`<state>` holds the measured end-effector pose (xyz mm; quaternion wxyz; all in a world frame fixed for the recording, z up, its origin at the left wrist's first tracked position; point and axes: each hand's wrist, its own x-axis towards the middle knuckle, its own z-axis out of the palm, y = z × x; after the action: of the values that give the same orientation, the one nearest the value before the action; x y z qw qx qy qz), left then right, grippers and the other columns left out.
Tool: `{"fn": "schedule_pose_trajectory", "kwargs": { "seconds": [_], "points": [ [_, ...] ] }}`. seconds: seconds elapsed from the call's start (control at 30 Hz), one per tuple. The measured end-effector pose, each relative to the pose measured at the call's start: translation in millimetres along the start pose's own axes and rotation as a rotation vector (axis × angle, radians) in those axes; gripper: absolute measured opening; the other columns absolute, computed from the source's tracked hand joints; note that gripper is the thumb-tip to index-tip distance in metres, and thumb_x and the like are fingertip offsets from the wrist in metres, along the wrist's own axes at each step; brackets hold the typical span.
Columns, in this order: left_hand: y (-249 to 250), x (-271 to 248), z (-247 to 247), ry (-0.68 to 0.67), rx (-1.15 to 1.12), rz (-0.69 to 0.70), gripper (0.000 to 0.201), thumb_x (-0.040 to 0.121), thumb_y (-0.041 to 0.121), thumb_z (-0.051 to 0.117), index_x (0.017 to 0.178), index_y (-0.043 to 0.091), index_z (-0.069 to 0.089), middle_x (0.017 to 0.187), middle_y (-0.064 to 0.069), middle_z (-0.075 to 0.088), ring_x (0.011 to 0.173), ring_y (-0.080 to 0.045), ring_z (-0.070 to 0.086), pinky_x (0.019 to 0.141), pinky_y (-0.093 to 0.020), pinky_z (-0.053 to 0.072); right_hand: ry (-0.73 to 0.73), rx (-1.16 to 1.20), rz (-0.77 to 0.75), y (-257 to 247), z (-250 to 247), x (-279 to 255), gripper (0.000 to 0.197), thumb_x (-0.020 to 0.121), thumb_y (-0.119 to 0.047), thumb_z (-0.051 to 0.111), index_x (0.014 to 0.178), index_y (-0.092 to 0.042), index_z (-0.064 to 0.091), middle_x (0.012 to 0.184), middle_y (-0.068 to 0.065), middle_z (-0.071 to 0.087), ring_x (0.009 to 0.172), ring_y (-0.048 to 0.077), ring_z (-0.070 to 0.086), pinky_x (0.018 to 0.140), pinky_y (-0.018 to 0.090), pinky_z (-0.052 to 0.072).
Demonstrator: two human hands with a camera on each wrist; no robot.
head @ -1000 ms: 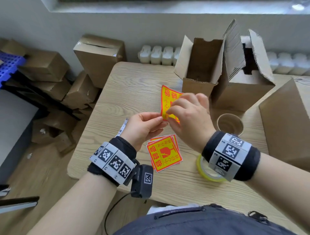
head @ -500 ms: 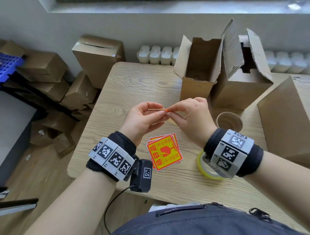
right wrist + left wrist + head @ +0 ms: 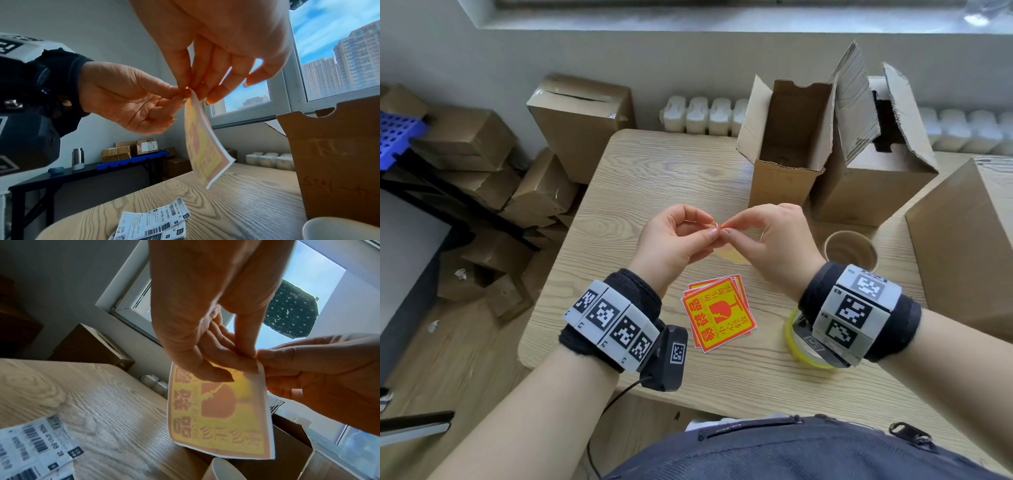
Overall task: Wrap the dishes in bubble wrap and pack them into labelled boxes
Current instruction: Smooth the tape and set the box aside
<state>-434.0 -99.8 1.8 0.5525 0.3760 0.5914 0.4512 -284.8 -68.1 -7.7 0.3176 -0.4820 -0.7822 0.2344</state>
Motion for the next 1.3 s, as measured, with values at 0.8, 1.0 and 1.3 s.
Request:
{"fn": "schedule_pose_trajectory", "kwargs": {
  "seconds": [0.8,1.0,1.3],
  "points": [
    [-65.3,137.7,-89.7,0.271,0.447,-0.177,0.04,0.093,0.003,0.045,0.131,0.009,0.055,0.137,-0.006,0.051,0.121,-0.022,0.052,0.106,-0.04,0.041,0.135,0.517,0.492,34.6,0.4,51.3,0.017,0.094,-0.003,0.052,0.08,-0.012,0.056,0.08,0.014,0.067,0.07,0.013,0.069,0.06,0.02,0.056],
    [-74.4,147.7,-102.8,0.291,0.673,-0.262,0.047,0.094,0.007,0.047,0.14,0.007,0.043,0.152,-0.014,0.029,0.136,-0.026,0.035,0.111,-0.028,0.026,0.099,0.473,0.478,35.5,7.5,49.1,0.018,0.092,-0.005,0.056,0.078,-0.016,0.058,0.082,0.012,0.068,0.072,0.011,0.068,0.06,0.018,0.055],
    [-8.7,86.8,-24.9,-0.022,0.182,-0.088,0.025,0.091,0.042,0.054,0.083,0.024,0.069,0.09,0.002,0.069,0.089,-0.008,0.063,0.08,-0.024,0.044,0.153,0.294,0.311,42.5,20.7,35.9,0.013,0.085,-0.006,0.065,0.079,-0.017,0.065,0.098,0.007,0.068,0.085,0.018,0.068,0.081,0.038,0.056]
  ]
}}
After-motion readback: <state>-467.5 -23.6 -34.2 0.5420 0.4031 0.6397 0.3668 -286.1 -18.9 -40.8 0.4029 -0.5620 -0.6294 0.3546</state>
